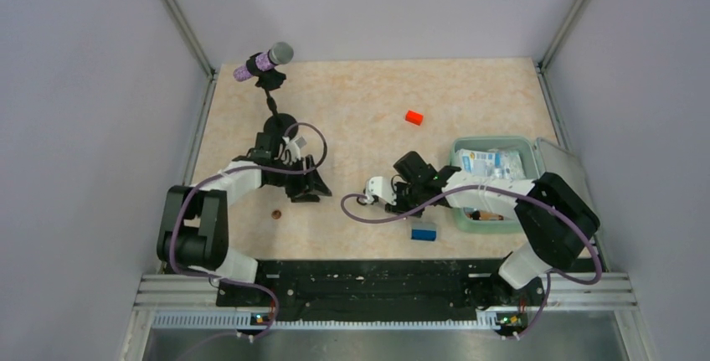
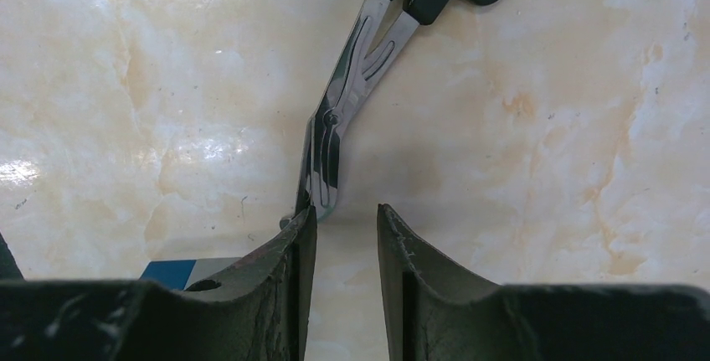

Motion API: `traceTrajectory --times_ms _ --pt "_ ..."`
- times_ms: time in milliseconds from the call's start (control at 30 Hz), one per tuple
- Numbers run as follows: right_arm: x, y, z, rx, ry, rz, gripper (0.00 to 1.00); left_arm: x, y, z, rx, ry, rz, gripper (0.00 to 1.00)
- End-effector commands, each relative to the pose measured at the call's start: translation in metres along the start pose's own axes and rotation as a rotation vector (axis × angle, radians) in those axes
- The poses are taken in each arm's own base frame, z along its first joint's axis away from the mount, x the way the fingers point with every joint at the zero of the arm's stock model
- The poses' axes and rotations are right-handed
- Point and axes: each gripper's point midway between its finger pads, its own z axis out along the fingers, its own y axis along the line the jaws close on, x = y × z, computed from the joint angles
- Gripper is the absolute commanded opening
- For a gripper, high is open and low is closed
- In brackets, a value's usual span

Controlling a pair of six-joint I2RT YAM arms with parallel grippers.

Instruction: Organize the medicine kit

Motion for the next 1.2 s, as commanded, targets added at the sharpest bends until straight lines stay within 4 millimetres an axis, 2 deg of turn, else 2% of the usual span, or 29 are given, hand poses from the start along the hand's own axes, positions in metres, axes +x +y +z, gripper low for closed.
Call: traceTrajectory --times_ms 0,167,367,467,733,1000,1067,1167 --pt "0.041 0.035 0.027 -0.100 0.119 0.004 0.33 -0.010 -0.011 0.013 0.099 0.017 -0.047 0.59" --pt "0.043 0.038 0.035 -0.123 0.125 0.019 0.33 -0.009 -0.013 0.038 0.138 0.069 -0.064 0.61" --pt "0.045 0.040 0.040 -0.141 0.137 0.028 0.32 0.004 -0.026 0.067 0.161 0.164 -0.052 0.61" --pt "0.046 0.040 0.040 -0.141 0.140 0.028 0.32 0.007 -0.022 0.078 0.135 0.192 -0.066 0.60" --pt "0.048 0.040 0.044 -0.153 0.157 0.036 0.31 0.012 -0.012 0.084 0.096 0.230 -0.093 0.53" --pt "0.048 0.039 0.045 -0.147 0.165 0.041 0.31 0.011 -0.016 0.084 0.128 0.224 -0.065 0.08" --pt "0.045 0.035 0.043 -0.127 0.164 0.050 0.32 0.010 -0.016 0.081 0.127 0.219 -0.052 0.01" --pt "0.030 0.017 0.027 -0.062 0.146 0.072 0.34 0.007 -0.023 0.072 0.131 0.192 -0.001 0.00"
